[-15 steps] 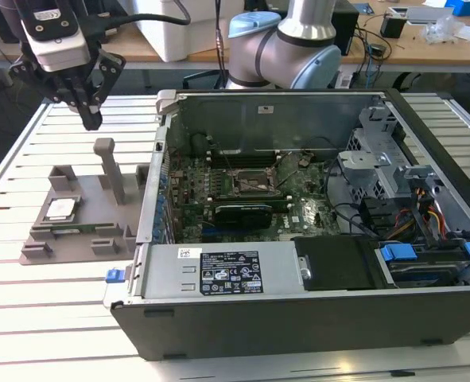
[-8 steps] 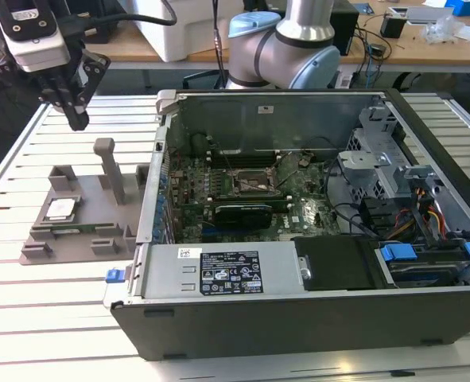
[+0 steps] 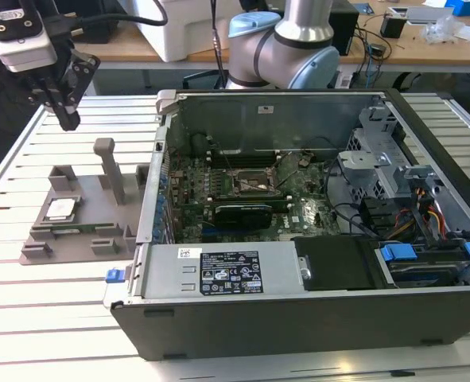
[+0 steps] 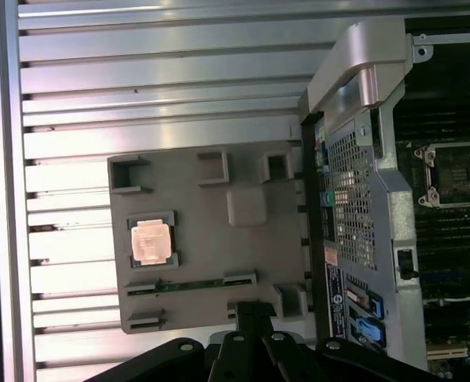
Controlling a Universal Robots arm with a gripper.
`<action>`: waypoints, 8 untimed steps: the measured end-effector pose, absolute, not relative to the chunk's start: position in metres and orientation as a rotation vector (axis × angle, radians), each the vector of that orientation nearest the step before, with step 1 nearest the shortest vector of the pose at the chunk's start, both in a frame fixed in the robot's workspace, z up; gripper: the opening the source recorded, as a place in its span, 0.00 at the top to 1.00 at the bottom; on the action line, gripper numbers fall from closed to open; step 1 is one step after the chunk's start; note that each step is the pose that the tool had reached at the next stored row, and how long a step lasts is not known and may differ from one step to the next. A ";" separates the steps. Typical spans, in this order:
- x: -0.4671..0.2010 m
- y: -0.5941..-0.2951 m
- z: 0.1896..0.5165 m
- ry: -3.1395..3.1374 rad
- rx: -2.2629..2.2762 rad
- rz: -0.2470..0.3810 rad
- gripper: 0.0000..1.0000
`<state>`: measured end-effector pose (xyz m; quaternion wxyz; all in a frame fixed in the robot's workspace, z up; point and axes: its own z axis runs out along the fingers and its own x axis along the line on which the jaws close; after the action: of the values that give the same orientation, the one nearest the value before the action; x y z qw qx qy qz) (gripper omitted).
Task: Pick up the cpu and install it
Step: 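Reach for the cpu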
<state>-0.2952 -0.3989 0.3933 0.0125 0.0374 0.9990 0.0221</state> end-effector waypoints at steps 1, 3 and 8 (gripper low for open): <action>-0.297 -0.399 0.393 3.114 0.117 0.069 0.89; -0.300 -0.399 0.393 3.114 0.117 0.069 0.89; -0.310 -0.399 0.393 3.114 0.117 0.069 0.89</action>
<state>-0.3099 -0.3989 0.3933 0.0125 0.0374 0.9990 0.0221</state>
